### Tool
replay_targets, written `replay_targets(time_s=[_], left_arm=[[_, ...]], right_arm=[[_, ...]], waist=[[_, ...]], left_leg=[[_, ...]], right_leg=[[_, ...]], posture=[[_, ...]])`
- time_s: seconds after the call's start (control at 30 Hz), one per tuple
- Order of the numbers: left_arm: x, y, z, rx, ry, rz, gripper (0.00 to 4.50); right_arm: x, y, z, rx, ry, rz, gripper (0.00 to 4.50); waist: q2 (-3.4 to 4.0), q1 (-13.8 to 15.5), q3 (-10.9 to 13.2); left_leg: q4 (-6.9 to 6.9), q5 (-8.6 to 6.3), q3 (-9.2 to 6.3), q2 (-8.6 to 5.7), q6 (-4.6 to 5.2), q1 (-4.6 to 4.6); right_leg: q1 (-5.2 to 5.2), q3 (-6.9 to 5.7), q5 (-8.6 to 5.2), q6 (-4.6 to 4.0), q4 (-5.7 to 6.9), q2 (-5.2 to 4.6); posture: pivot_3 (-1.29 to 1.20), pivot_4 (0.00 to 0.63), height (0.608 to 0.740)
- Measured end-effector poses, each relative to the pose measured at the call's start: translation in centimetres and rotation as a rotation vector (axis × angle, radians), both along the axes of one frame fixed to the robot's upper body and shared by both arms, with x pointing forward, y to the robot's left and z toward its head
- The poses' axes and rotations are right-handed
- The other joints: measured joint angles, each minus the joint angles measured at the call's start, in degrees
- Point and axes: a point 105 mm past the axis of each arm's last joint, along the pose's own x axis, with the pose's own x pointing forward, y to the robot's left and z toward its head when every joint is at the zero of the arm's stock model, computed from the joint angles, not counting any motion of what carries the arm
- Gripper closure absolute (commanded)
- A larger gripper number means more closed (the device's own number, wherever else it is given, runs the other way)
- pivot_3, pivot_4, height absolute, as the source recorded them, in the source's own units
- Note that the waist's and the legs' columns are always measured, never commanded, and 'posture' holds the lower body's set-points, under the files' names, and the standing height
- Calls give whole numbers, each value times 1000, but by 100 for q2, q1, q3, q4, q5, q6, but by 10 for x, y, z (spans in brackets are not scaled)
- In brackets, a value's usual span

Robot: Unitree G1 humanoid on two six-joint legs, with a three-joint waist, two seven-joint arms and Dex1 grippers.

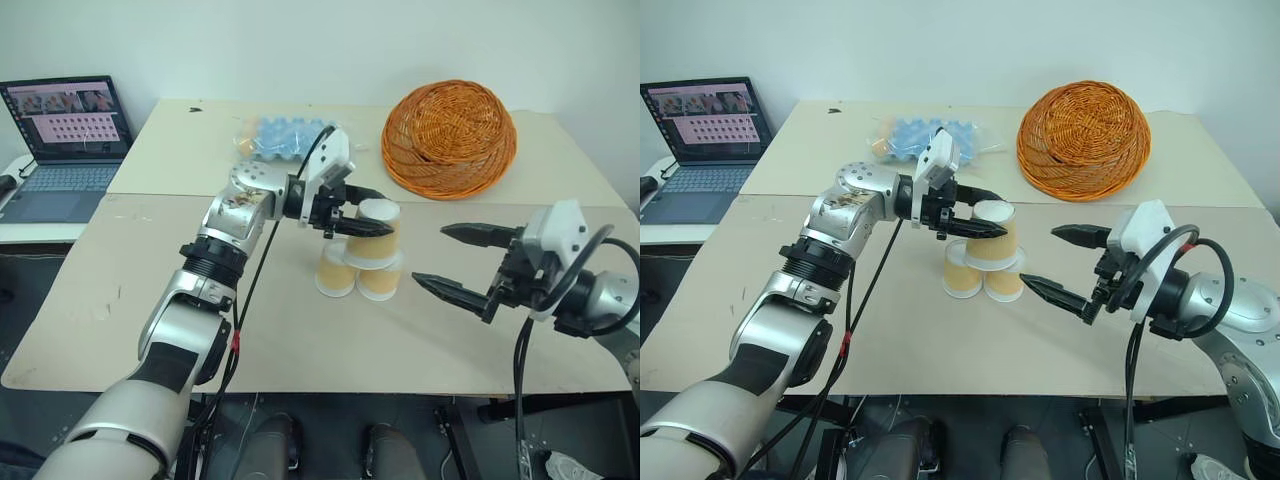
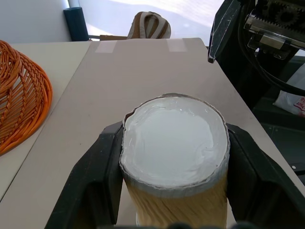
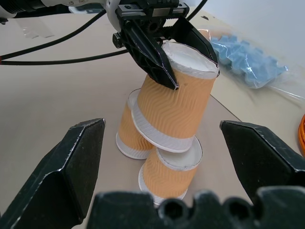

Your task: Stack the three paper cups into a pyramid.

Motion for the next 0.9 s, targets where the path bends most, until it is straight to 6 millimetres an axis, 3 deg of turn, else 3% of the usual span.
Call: replay_targets(time_s=[0.07, 0.1, 0.2, 0.9], left_arm=[[0, 0, 0, 1, 2, 1, 1188], [0, 0, -1, 1, 2, 2, 1085], [3, 2, -6, 23, 12, 19, 50], [6, 5, -2, 5, 43, 49, 50]], right_arm=[[-1, 1, 0, -2, -2, 3, 0], [-1, 1, 0, -2, -3, 3, 0], [-1, 1, 0, -2, -4, 1, 0], [-1, 2, 1, 11, 2, 12, 0]], waist=[[0, -7, 0], [0, -9, 0], [0, -10, 0], [0, -2, 0]], left_leg=[[6, -1, 0, 0, 1, 0], [6, -1, 0, 1, 1, 0], [7, -1, 0, 0, 1, -7], [8, -6, 1, -3, 10, -17]], right_leg=[[1, 3, 4, 5, 0, 0], [1, 4, 5, 5, 0, 0], [-6, 5, 5, 5, 2, 0], [-8, 4, 5, 7, -6, -1]], posture=[[0, 150, 726], [0, 150, 726], [0, 150, 726], [0, 150, 726]])
